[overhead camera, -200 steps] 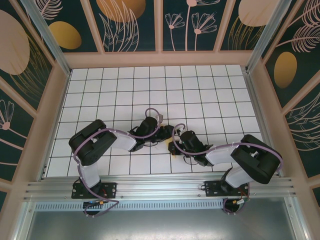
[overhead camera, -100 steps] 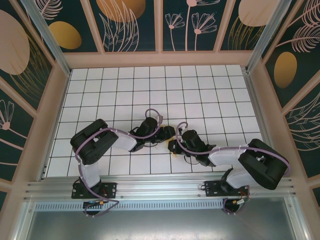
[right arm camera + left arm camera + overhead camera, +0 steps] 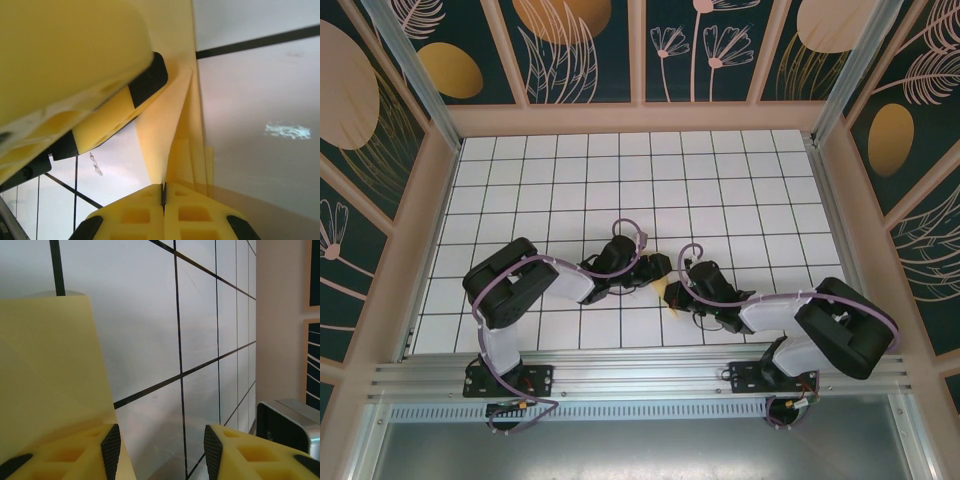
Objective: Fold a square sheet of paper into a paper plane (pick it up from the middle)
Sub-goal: Fold the wing for the fifth time at the center of the table.
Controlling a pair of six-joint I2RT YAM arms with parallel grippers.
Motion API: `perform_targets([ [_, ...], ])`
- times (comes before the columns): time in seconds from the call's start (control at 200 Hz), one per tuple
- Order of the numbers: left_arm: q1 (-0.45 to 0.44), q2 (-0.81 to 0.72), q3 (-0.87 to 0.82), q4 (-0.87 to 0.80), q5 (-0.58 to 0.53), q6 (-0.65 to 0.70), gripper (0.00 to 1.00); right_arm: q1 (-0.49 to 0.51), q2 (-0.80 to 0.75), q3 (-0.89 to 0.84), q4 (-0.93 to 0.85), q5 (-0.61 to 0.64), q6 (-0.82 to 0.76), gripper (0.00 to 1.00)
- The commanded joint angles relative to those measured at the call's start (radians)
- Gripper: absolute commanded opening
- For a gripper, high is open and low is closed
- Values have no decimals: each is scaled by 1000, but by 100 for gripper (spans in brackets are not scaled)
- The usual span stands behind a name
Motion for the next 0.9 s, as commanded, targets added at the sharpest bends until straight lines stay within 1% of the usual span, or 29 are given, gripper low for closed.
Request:
perform_targets([
  [0.0,-1,34,9,1,7,4,50,-5,21,-31,10,-34,32,5],
  [0.155,-2,44,14,-2,13,3,50,-11,25,-34,-24,-12,42,5],
  [0.26,-1,46,17,-6,13,7,50,-27,11,-43,-32,-23,56,5],
  [0.41,-1,47,24,-15,15,12,50,-11,-57,-5,-103,-37,16,16],
  [0.575,-1,45,30,-19,19,13,50,16,-110,52,-248,45,-77,23],
  [0.776,-2,40,37,-26,18,15,50,17,-89,69,-300,57,-112,23],
  [0.896,-2,40,42,-32,18,18,50,19,-87,60,-283,32,-102,16],
])
